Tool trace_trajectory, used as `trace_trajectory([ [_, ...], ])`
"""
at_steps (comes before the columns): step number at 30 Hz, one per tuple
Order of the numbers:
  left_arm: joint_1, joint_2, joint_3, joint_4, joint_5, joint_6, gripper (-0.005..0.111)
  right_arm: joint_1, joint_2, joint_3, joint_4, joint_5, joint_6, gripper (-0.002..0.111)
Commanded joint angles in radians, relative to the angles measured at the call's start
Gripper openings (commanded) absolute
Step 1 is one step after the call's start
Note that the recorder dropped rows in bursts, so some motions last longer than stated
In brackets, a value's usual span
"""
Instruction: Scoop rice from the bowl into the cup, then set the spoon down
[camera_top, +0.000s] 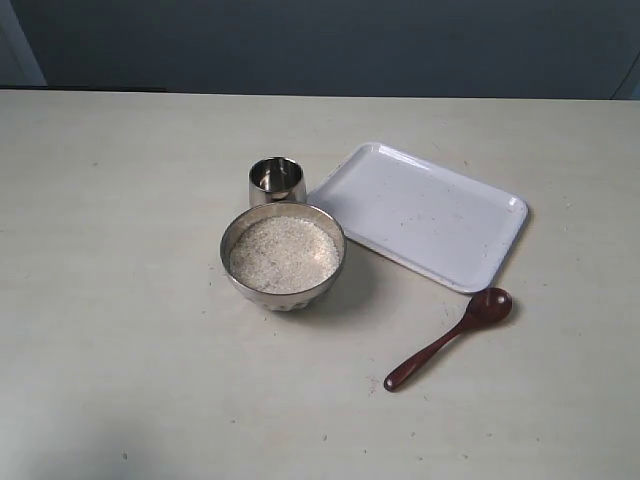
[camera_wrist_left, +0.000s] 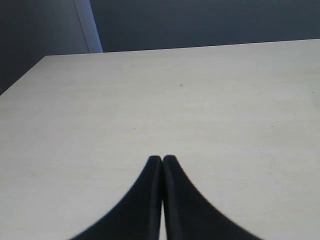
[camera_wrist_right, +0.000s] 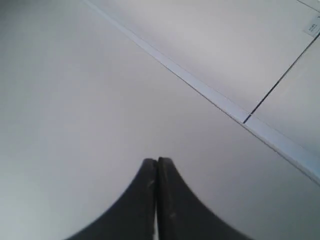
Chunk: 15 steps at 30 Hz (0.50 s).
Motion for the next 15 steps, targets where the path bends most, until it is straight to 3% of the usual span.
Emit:
trace_trajectory([
  [1,-0.002,0.001,-0.008,0.007,-0.012,-0.006,0.001,0.003,-0.004,-0.066,-0.055,-0.063,0.218,0.000],
  [3,-0.002,0.001,-0.008,0.007,-0.012,-0.006,0.001,0.003,-0.004,-0.156,-0.162,-0.070,0.104,0.000],
  [6,-0.002,0.001,-0.008,0.007,-0.012,-0.006,0.001,0.003,0.007,-0.307,-0.164,-0.075,-0.313,0.000],
  [7,-0.002,0.001,-0.008,0.007,-0.012,-0.006,0.001,0.008,0.031,-0.360,-0.166,-0.077,-0.345,0.000],
  [11,-0.002,0.001,-0.008,0.007,-0.014,-0.006,0.001,0.015,0.152,-0.544,-0.258,-0.076,-0.360,0.000],
  [15,-0.002,0.001,-0.008,0.007,-0.014,-0.006,0.001,0.016,0.277,-0.690,-0.320,-0.010,-0.187,0.000],
])
